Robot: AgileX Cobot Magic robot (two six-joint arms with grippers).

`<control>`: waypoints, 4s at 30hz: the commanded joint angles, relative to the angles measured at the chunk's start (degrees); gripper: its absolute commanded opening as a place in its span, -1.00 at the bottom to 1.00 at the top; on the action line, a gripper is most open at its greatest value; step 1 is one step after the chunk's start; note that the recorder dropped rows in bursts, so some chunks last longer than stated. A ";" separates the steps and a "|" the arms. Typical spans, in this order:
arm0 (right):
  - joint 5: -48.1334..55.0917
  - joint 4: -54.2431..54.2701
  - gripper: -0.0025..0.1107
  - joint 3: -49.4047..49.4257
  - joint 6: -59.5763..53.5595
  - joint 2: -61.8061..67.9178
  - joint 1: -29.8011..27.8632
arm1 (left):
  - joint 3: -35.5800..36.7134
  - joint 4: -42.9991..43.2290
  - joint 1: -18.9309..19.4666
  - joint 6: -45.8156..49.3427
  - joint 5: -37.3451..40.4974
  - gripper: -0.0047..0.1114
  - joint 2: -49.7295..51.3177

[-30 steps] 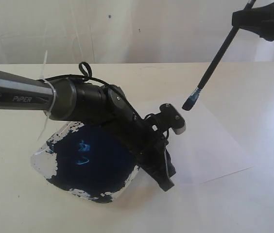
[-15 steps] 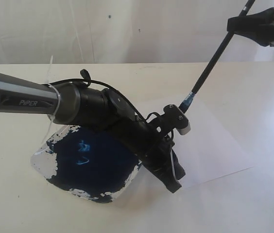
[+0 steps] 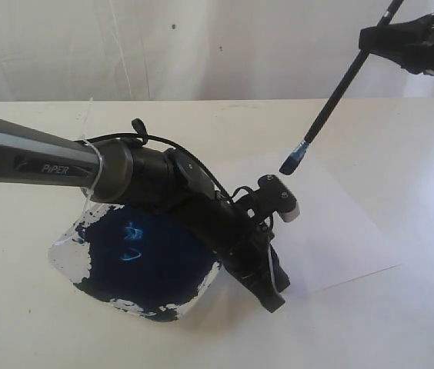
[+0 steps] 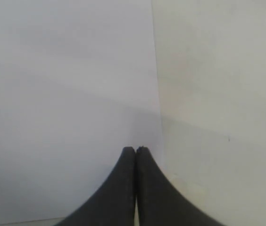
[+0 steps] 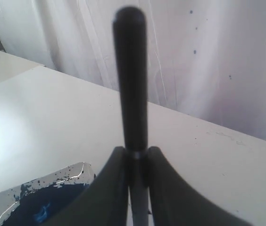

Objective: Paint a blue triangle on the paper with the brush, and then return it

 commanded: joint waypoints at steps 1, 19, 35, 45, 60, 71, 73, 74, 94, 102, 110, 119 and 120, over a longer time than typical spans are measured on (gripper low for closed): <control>-1.02 3.29 -0.96 -0.04 -2.61 1.64 0.09 | 0.22 -0.40 -0.10 0.29 1.01 -0.92 -0.16; -4.89 9.85 -0.96 -0.04 -12.95 10.52 0.09 | 0.22 -0.25 -0.10 0.29 1.15 -0.92 -0.16; -6.56 9.32 -0.96 -0.04 -15.83 15.16 1.76 | 0.22 -0.25 -0.10 0.29 1.15 -0.92 -0.16; -5.52 8.97 -0.96 -0.04 -15.83 15.41 1.76 | 0.22 -0.11 0.00 0.29 1.93 -0.92 -1.40; -5.52 9.46 -0.96 -0.04 -15.83 15.41 1.76 | 0.05 -0.87 0.00 0.29 -4.14 -0.92 -2.12; -5.64 9.45 -0.96 -0.04 -15.83 15.41 1.76 | 0.05 -0.87 0.00 0.29 -1.50 -0.92 -0.27; -5.64 9.45 -0.96 -0.04 -15.83 15.41 1.76 | 0.05 -0.87 0.00 0.29 -1.13 -0.92 -0.02; -5.64 9.45 -0.96 -0.04 -15.83 15.41 1.76 | 0.05 -0.87 0.00 0.29 -1.06 -0.92 -0.02; -2.05 7.00 -0.96 -0.04 -15.83 15.50 1.76 | 0.05 -0.41 0.00 0.29 -1.11 -0.92 -0.02; -0.80 5.71 -0.96 -0.04 -15.83 15.50 1.61 | 0.05 -0.41 0.00 0.29 -1.11 -0.92 -0.02; -0.11 5.58 -0.96 -0.04 -15.83 15.50 0.39 | 0.05 -0.43 0.00 0.29 -1.00 -0.92 -0.02; -0.24 5.20 -0.96 -0.04 -15.83 15.50 -2.45 | 0.05 -0.43 0.00 0.29 -1.00 -0.92 -0.02; -0.24 5.07 -0.96 -0.04 -15.83 15.50 -2.98 | 0.05 -0.43 0.00 0.29 -1.00 -0.92 -0.02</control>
